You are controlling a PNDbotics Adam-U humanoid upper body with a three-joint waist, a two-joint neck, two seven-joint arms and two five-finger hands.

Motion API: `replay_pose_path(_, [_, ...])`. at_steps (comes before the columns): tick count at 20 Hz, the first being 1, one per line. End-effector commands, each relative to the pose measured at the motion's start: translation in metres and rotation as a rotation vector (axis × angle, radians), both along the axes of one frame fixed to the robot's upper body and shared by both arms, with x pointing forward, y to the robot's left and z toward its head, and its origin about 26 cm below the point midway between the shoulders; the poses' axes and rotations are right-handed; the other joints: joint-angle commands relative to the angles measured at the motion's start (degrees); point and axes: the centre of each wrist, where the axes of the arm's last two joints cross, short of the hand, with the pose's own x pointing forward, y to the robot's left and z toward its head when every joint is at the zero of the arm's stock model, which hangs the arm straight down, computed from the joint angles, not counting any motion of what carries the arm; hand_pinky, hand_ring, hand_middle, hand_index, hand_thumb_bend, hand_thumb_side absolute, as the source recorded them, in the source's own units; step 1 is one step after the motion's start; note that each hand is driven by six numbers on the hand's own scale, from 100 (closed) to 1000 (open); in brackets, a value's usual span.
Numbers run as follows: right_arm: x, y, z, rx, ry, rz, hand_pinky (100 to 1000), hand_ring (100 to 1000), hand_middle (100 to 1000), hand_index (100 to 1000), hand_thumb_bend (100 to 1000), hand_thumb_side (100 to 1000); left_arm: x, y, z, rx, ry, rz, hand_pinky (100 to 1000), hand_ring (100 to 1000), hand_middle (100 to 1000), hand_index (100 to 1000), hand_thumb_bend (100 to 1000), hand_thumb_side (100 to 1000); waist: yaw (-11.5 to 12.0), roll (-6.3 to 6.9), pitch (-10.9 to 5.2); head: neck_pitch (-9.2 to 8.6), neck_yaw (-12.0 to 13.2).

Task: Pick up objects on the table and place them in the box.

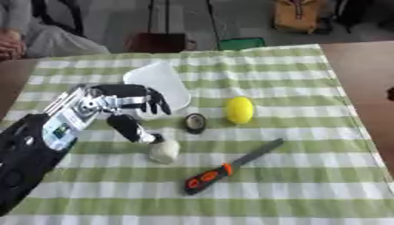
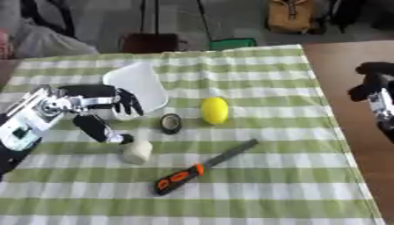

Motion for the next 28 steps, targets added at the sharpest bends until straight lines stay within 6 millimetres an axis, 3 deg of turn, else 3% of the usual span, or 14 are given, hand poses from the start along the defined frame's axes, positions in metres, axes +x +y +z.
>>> replay_pose_path(1, [-0.002, -0.001, 0.010, -0.028, -0.027, 0.011, 584, 581, 709, 759, 216, 602, 0.001, 0.003, 0.010, 0.035, -0.001, -0.033, 741, 771, 793, 837, 434, 389, 0.14, -0.25, -1.20, 0.36, -0.17])
replay_pose_path(17, [-0.003, -0.002, 0.010, -0.028, -0.026, 0.007, 584, 581, 709, 762, 214, 604, -0.014, 0.002, 0.044, 0.026, -0.064, -0.089, 756, 774, 796, 841, 390, 388, 0.23, -0.49, -1.23, 0.12, -0.42])
replay_pose_path(28, [-0.003, -0.001, 0.009, -0.027, -0.026, 0.009, 584, 580, 709, 763, 212, 605, -0.014, -0.004, 0.031, 0.104, -0.054, -0.104, 764, 779, 797, 846, 428, 376, 0.22, -0.61, -1.29, 0.13, -0.46])
